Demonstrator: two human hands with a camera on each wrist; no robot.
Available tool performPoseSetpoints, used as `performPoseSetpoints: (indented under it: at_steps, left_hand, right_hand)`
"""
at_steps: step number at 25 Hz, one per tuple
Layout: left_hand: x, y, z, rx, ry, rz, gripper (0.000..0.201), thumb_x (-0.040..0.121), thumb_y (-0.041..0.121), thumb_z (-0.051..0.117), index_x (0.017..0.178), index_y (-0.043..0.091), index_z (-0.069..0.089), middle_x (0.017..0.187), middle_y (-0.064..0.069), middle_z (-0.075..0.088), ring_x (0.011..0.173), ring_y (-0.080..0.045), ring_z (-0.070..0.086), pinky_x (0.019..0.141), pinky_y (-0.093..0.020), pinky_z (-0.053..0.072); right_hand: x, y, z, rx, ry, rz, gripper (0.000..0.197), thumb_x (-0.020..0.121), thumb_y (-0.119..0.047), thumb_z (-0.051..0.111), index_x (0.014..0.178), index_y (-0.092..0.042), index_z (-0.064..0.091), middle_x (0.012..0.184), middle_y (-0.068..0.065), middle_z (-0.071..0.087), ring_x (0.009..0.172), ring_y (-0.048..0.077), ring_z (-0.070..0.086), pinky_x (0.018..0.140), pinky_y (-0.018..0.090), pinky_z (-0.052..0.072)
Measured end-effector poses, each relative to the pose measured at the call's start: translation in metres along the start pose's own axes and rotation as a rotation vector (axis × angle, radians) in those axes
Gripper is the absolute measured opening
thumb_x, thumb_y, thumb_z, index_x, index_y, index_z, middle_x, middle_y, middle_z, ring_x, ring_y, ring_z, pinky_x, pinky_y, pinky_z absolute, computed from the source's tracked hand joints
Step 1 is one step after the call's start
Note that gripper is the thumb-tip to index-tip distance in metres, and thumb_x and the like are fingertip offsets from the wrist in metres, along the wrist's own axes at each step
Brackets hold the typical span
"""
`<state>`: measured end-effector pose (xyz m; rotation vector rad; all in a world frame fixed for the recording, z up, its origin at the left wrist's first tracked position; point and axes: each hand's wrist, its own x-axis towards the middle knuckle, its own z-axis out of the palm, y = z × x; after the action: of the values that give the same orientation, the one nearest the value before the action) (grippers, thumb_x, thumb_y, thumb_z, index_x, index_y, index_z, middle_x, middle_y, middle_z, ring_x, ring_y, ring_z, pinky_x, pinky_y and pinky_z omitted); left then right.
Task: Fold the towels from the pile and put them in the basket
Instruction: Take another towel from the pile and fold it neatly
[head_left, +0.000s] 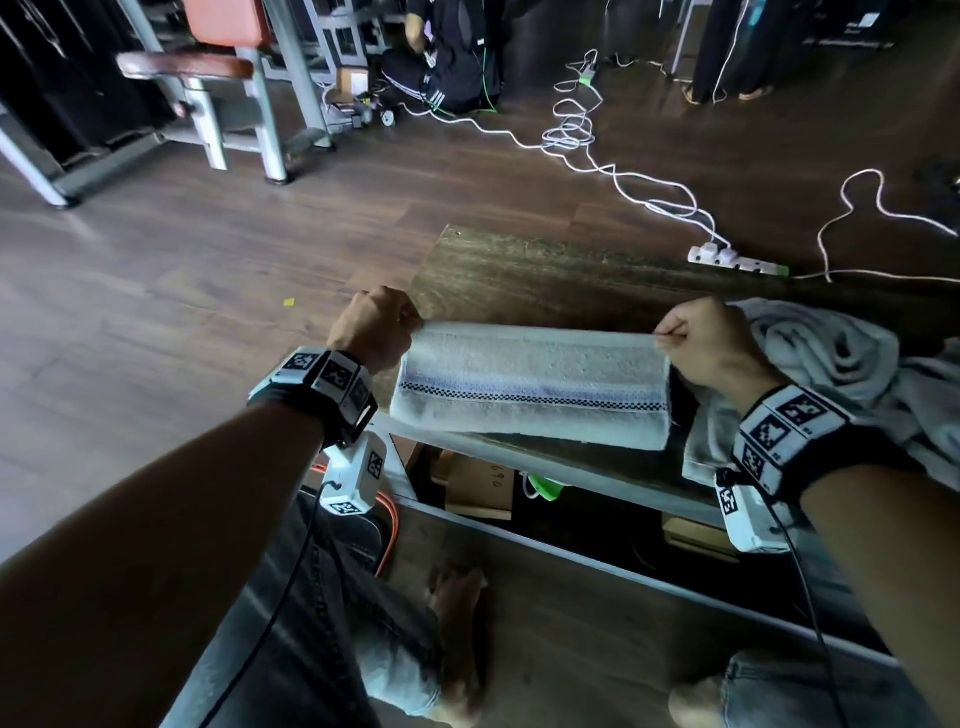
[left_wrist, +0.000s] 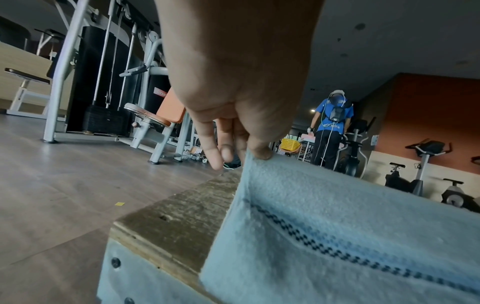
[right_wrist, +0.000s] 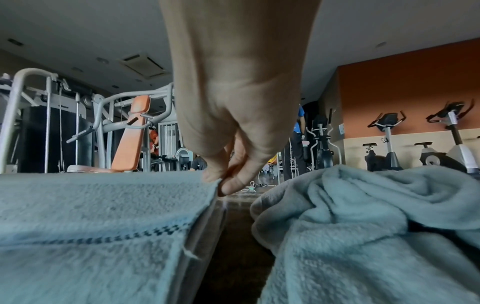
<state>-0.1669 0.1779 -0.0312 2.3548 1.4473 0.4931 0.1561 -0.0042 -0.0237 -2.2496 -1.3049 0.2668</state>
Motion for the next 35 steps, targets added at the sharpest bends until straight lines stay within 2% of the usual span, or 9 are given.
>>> performPoseSetpoints:
  at_steps: [4, 7, 14, 18, 23, 27, 29, 32, 35]
  left_hand:
    - [0.026, -0.004, 0.013, 0.038, -0.015, -0.028, 0.007, 0.084, 0.019, 0.068, 0.086, 0.020, 0.074, 0.090, -0.010, 0.074, 0.085, -0.029, 0.069, 0.077, -0.039, 0.058]
    - [0.039, -0.006, 0.022, 0.048, -0.027, -0.037, 0.008, 0.085, 0.016, 0.068, 0.088, 0.017, 0.076, 0.090, -0.010, 0.074, 0.086, -0.027, 0.069, 0.073, -0.031, 0.053]
    - [0.046, -0.015, 0.045, 0.074, -0.102, -0.066, 0.008, 0.085, 0.016, 0.067, 0.085, 0.024, 0.071, 0.089, -0.006, 0.071, 0.082, -0.026, 0.066, 0.071, -0.032, 0.053]
    - [0.045, -0.017, 0.045, 0.136, -0.128, -0.028, 0.008, 0.085, 0.019, 0.066, 0.091, 0.018, 0.072, 0.089, -0.009, 0.069, 0.080, -0.027, 0.065, 0.069, -0.029, 0.050]
    - [0.038, -0.016, 0.041, 0.148, -0.145, -0.005, 0.007, 0.085, 0.021, 0.070, 0.081, 0.015, 0.071, 0.081, -0.012, 0.071, 0.070, -0.022, 0.064, 0.066, -0.027, 0.049]
    - [0.031, -0.009, 0.024, 0.186, -0.140, 0.073, 0.015, 0.085, 0.027, 0.066, 0.071, 0.026, 0.060, 0.089, -0.006, 0.070, 0.080, -0.021, 0.062, 0.076, -0.033, 0.051]
    - [0.032, 0.003, 0.002, 0.206, -0.095, 0.096, 0.016, 0.085, 0.038, 0.064, 0.072, 0.030, 0.059, 0.090, 0.001, 0.068, 0.078, -0.020, 0.062, 0.073, -0.038, 0.056]
    - [0.027, 0.028, -0.035, 0.156, 0.089, 0.146, 0.014, 0.085, 0.044, 0.058, 0.084, 0.031, 0.062, 0.090, 0.004, 0.065, 0.078, -0.024, 0.063, 0.069, -0.040, 0.057]
    - [0.005, 0.043, -0.056, 0.048, 0.284, 0.217, 0.013, 0.085, 0.040, 0.056, 0.095, 0.031, 0.058, 0.093, 0.002, 0.064, 0.081, -0.028, 0.063, 0.067, -0.041, 0.055]
  right_hand:
    - [0.028, 0.004, 0.021, -0.029, -0.008, 0.008, 0.008, 0.087, -0.003, 0.069, 0.082, -0.005, 0.075, 0.082, 0.009, 0.071, 0.077, 0.021, 0.063, 0.069, 0.027, 0.046]
    - [0.040, 0.008, 0.034, -0.047, -0.028, 0.003, 0.011, 0.087, -0.002, 0.069, 0.077, -0.004, 0.074, 0.080, 0.013, 0.072, 0.077, 0.025, 0.067, 0.070, 0.031, 0.051]
    - [0.040, 0.014, 0.046, -0.093, -0.030, 0.010, 0.007, 0.088, -0.006, 0.069, 0.091, -0.005, 0.076, 0.090, 0.011, 0.073, 0.079, 0.020, 0.061, 0.072, 0.026, 0.042]
    - [0.035, 0.016, 0.044, -0.108, -0.027, -0.075, 0.009, 0.089, -0.006, 0.069, 0.092, -0.004, 0.077, 0.091, 0.014, 0.074, 0.088, 0.028, 0.067, 0.077, 0.032, 0.051]
    - [0.030, 0.014, 0.040, -0.129, -0.072, -0.029, 0.006, 0.088, -0.009, 0.069, 0.086, -0.008, 0.075, 0.083, 0.010, 0.072, 0.078, 0.022, 0.063, 0.068, 0.027, 0.044]
    - [0.026, 0.010, 0.019, -0.064, -0.102, -0.006, 0.008, 0.088, -0.010, 0.070, 0.081, -0.012, 0.070, 0.084, 0.006, 0.071, 0.083, 0.022, 0.067, 0.071, 0.030, 0.051]
    - [0.027, 0.006, 0.000, -0.024, -0.047, -0.023, 0.006, 0.088, -0.009, 0.068, 0.085, -0.012, 0.072, 0.089, 0.006, 0.072, 0.087, 0.023, 0.067, 0.080, 0.035, 0.055]
    - [0.030, 0.000, -0.031, 0.051, 0.142, -0.145, 0.017, 0.089, -0.007, 0.064, 0.103, -0.005, 0.073, 0.101, 0.011, 0.073, 0.096, 0.025, 0.067, 0.087, 0.035, 0.053]
    - [0.016, -0.004, -0.054, 0.136, 0.317, -0.300, 0.018, 0.088, -0.004, 0.064, 0.104, -0.004, 0.072, 0.094, 0.004, 0.064, 0.088, 0.023, 0.063, 0.083, 0.030, 0.048]
